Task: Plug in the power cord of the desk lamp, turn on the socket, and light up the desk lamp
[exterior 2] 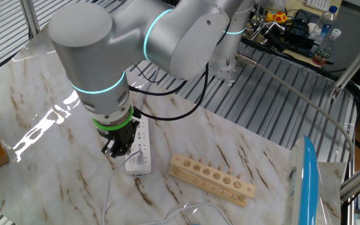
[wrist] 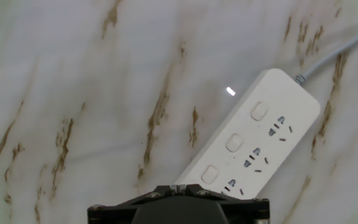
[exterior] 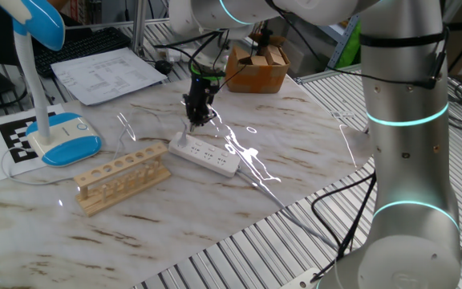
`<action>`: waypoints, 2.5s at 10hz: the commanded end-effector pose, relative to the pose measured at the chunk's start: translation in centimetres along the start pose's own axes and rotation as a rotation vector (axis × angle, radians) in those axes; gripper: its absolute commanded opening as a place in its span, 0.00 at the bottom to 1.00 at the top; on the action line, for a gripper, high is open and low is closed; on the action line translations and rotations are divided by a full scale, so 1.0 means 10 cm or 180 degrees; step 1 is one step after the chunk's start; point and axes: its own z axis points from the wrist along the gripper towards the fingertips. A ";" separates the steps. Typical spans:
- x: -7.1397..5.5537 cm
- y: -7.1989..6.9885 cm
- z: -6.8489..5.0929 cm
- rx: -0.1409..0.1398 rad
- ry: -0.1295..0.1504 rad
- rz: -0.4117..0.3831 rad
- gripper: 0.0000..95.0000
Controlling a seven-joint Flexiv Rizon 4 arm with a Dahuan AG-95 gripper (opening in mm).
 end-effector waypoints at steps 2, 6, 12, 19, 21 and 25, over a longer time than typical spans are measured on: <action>0.14 -0.24 -0.10 0.0280 0.0009 -0.1181 0.00; 0.12 -0.50 -0.18 0.0331 0.0070 -0.1867 0.00; 0.77 -0.79 -0.13 0.0225 0.0026 -0.2161 0.00; 0.95 -0.72 0.20 0.0024 -0.0127 -0.2468 0.00; 0.94 -0.67 0.28 0.0012 -0.0201 -0.2547 0.00; 0.81 -0.53 0.41 -0.0081 -0.0239 -0.2626 0.00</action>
